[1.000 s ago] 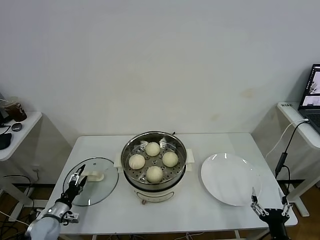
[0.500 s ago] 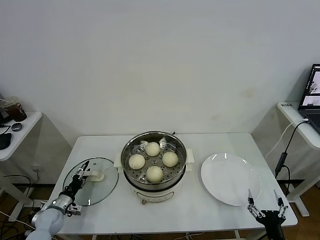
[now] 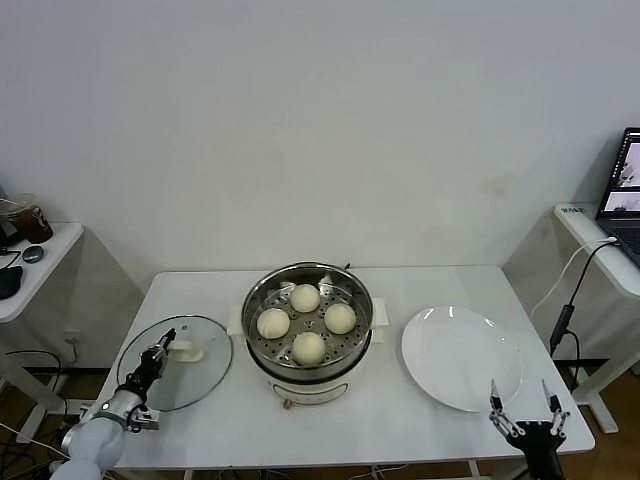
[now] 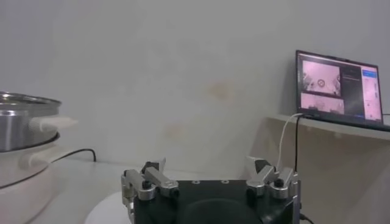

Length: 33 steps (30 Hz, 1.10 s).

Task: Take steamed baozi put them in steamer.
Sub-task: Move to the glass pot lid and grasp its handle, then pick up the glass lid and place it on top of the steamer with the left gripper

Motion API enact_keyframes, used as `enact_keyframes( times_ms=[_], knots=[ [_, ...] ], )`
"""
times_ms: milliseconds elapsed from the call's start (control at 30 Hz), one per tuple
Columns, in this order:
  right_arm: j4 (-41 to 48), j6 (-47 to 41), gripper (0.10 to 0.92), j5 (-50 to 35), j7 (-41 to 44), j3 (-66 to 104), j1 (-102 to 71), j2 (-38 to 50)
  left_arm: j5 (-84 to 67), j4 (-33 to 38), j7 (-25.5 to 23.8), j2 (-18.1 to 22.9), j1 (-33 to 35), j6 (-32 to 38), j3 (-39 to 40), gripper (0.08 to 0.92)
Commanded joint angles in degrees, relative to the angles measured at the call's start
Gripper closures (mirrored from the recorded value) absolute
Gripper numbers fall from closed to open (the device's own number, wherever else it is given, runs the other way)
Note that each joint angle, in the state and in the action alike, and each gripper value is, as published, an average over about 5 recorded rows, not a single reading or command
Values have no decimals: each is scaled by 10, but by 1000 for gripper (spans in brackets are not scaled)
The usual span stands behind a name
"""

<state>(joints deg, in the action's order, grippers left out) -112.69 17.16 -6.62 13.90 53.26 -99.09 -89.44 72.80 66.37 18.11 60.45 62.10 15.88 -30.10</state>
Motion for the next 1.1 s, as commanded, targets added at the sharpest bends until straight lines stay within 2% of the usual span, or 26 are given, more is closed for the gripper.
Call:
enact_keyframes(
  times_ms=[33,133,233,333,467,667,833,967,1100],
  knots=[
    [2,4,203,5,0,-8,-3,5,-127,149,6,-31,84,-50,-12,820],
    [5,6,203,8,0,-15,-4,10,-177,241,8,-56,149,-110,-25,821],
    [9,5,203,10,0,-25,-1,17,-222,342,-13,-84,218,-197,-41,822],
    [11,2,203,12,1,-36,3,22,-246,434,-56,-103,259,-268,-60,822],
    [12,-1,203,15,3,-48,5,30,-265,514,-124,-122,265,-331,-73,822],
    [24,3,203,24,5,-59,9,31,-306,595,-195,-161,198,-408,-18,822],
    [43,10,203,60,-5,-71,20,20,-307,593,-219,-167,79,-459,129,822],
    [57,14,203,103,-17,-84,32,8,-271,557,-233,-139,-21,-485,250,822],
    [71,15,203,121,-25,-90,44,-4,-205,532,-277,-81,-104,-509,333,822]
  ],
)
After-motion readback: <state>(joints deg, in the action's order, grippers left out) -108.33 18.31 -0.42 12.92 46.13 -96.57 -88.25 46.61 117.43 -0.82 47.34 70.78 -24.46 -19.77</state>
